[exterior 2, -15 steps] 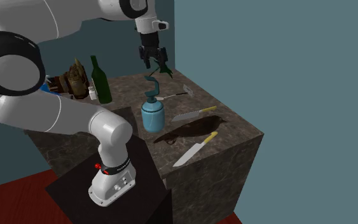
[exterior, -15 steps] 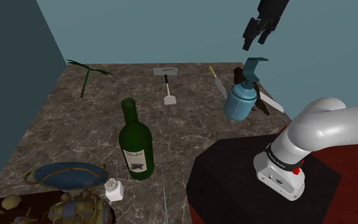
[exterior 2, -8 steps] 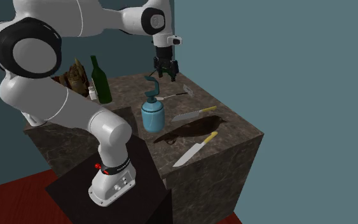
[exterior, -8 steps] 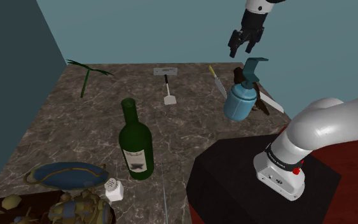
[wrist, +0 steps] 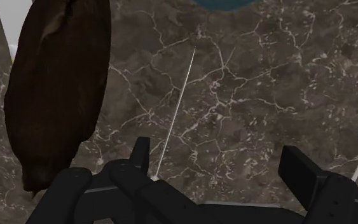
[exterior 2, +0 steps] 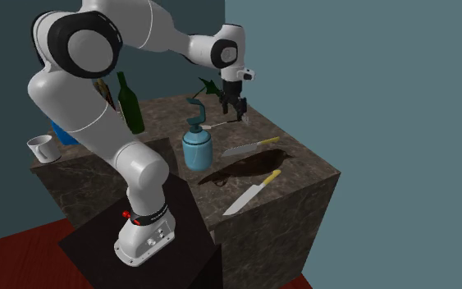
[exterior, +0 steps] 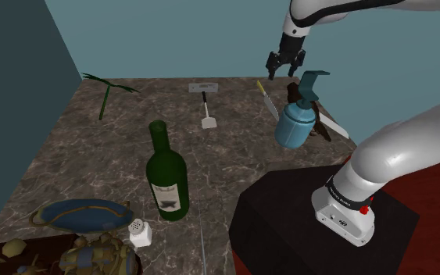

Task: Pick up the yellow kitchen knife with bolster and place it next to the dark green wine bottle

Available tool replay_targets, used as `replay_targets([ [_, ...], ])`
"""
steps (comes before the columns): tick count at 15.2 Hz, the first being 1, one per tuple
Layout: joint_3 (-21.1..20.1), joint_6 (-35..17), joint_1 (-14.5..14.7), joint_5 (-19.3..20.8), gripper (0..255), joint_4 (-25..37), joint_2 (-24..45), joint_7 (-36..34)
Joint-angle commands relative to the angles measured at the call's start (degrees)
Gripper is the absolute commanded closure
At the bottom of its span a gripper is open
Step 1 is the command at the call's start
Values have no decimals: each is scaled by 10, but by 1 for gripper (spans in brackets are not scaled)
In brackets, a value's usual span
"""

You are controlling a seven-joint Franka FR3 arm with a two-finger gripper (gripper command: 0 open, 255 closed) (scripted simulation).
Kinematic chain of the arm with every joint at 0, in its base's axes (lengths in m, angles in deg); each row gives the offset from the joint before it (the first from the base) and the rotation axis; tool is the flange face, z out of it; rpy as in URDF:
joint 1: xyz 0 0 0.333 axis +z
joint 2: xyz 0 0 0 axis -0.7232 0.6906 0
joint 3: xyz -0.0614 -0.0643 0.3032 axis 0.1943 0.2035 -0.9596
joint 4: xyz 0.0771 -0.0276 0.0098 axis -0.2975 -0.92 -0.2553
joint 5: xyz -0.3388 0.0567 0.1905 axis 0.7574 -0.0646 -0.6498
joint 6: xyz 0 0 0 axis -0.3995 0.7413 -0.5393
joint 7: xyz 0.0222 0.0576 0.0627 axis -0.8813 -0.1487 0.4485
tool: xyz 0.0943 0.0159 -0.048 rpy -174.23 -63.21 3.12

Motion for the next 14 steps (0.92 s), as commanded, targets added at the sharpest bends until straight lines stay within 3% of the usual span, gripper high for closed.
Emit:
replay_targets([
  [1, 7, -25, -6, -4, 0, 6, 38, -7],
  [11, 41, -125, -33, -47, 0, 76, 245, -22],
  [14, 42, -146, -35, -53, 0, 76, 267, -21],
])
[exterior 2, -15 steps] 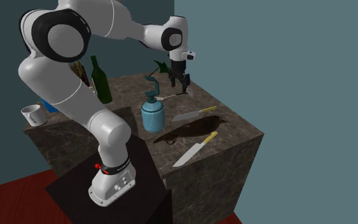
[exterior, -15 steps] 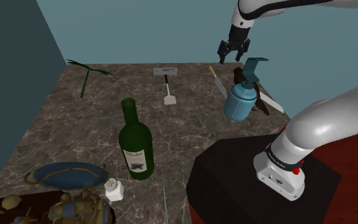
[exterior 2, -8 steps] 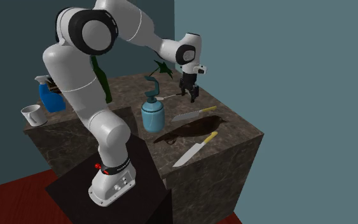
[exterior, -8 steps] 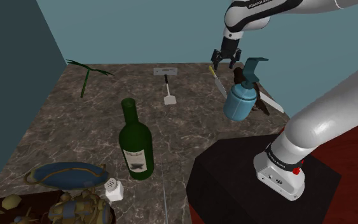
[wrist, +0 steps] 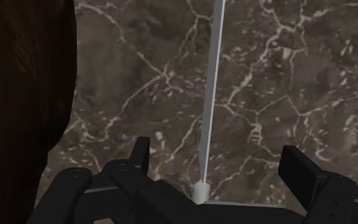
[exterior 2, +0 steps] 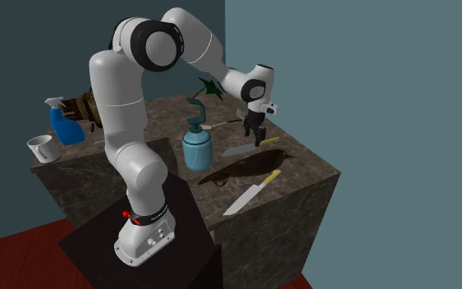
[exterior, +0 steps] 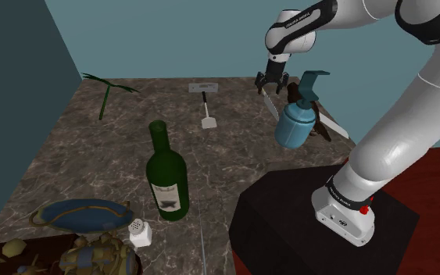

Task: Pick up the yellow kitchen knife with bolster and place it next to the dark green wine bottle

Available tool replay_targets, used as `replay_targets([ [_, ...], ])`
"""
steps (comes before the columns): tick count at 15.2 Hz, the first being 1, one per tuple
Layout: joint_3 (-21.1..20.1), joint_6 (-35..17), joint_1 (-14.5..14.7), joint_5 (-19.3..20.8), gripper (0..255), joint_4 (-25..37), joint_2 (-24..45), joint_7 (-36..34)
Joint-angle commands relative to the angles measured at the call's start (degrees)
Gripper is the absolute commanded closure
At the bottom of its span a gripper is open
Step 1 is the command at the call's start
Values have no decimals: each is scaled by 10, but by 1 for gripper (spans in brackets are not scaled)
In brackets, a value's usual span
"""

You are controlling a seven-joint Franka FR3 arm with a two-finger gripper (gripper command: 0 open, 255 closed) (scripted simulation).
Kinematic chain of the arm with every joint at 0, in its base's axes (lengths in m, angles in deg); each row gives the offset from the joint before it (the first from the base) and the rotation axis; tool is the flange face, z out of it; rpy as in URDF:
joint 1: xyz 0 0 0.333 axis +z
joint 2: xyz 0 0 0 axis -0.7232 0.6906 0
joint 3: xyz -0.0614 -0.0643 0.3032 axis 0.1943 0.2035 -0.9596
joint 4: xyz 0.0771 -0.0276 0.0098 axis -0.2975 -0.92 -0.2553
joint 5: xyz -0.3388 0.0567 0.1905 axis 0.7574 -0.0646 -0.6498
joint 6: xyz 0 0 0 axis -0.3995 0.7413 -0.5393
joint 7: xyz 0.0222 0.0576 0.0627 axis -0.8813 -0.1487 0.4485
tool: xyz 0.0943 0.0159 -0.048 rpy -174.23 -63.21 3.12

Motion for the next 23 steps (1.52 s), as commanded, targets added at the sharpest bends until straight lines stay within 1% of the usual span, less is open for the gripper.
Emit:
replay_targets([
  [1, 1, -15, -2, -3, 0, -5, 11, 3],
  [6, 0, -50, -1, -8, 0, -20, 30, 6],
  [13, 0, -50, -1, -8, 0, -20, 30, 6],
  [14, 0, -50, -1, -8, 255, -20, 30, 6],
  [23, 0, -50, -1, -8, 255, -20, 30, 6],
])
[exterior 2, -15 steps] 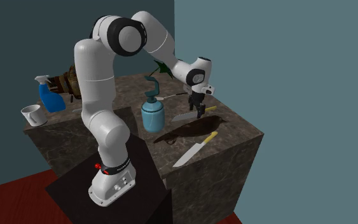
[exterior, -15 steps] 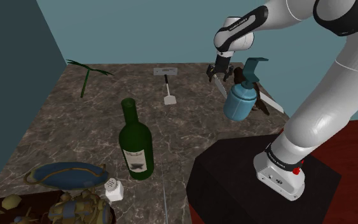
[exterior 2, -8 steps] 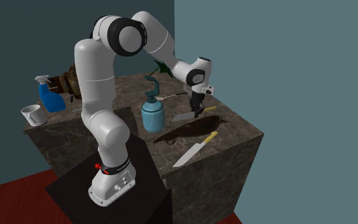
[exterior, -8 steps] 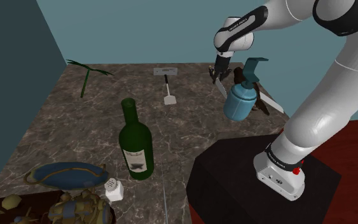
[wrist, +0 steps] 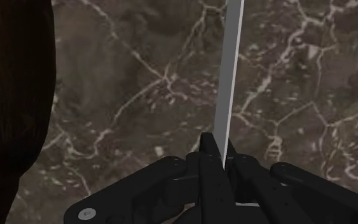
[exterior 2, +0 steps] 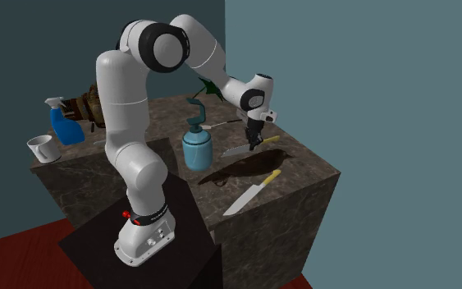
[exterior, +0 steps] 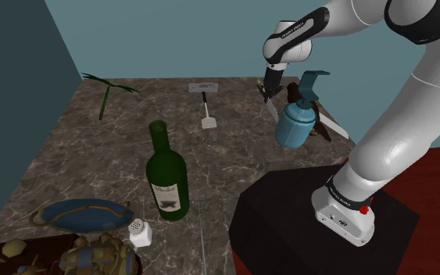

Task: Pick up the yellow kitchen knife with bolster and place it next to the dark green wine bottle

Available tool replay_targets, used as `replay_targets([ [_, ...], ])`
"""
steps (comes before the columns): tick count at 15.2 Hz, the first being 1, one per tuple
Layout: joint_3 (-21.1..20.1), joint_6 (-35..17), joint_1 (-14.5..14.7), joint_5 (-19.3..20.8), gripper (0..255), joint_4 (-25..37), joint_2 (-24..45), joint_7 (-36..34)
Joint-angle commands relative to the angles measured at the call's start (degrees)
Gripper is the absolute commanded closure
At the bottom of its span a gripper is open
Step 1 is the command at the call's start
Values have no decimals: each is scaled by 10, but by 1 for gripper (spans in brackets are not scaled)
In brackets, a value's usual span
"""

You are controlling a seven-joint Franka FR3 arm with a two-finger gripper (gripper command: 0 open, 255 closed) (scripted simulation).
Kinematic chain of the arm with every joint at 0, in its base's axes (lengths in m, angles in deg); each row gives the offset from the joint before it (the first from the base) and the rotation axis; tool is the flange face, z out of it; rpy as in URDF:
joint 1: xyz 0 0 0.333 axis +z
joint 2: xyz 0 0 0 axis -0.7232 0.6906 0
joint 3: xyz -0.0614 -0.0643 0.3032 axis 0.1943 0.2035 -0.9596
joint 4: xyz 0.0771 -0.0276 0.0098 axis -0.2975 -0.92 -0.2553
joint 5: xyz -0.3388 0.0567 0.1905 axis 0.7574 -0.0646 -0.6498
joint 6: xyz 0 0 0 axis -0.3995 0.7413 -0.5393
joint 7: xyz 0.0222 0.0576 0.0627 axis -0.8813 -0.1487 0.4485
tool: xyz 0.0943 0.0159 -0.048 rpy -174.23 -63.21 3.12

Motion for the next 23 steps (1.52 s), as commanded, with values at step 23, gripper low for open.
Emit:
replay_targets([
  [23, 1, 170, 1, 20, 255, 82, -90, -19],
])
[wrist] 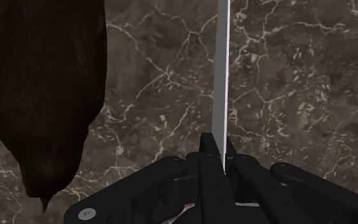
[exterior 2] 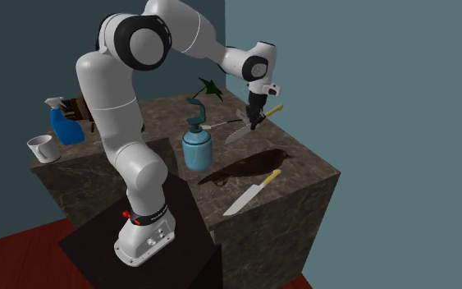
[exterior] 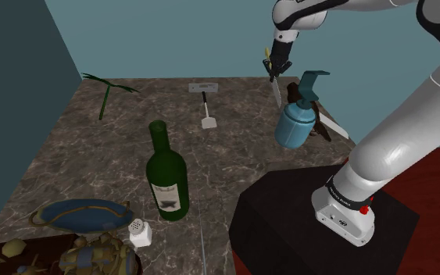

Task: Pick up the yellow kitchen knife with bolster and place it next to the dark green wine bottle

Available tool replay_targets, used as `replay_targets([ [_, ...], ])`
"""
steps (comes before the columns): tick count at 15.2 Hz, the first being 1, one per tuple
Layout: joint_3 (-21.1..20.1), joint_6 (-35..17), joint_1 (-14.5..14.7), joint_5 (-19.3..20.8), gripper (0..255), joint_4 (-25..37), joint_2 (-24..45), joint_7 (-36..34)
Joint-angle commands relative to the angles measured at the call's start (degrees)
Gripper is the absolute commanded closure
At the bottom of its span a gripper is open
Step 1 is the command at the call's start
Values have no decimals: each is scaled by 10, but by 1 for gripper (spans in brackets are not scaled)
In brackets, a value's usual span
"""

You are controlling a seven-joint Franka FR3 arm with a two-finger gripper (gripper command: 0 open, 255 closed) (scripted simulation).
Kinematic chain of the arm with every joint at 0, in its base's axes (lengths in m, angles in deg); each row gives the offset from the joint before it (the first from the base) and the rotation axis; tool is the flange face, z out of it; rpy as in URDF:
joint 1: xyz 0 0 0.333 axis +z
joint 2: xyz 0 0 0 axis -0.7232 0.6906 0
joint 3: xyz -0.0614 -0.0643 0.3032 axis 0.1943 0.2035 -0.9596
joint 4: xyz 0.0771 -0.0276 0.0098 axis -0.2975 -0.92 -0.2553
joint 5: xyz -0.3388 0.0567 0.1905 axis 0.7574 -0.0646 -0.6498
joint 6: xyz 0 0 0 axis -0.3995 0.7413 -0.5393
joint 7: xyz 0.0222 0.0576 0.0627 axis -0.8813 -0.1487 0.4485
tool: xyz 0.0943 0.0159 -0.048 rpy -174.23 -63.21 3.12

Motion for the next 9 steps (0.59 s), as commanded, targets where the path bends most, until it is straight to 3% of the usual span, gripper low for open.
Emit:
replay_targets([
  [1, 0, 15, 0, 1, 255, 9, -6, -1],
  [9, 0, 75, 0, 4, 255, 54, -21, -5],
])
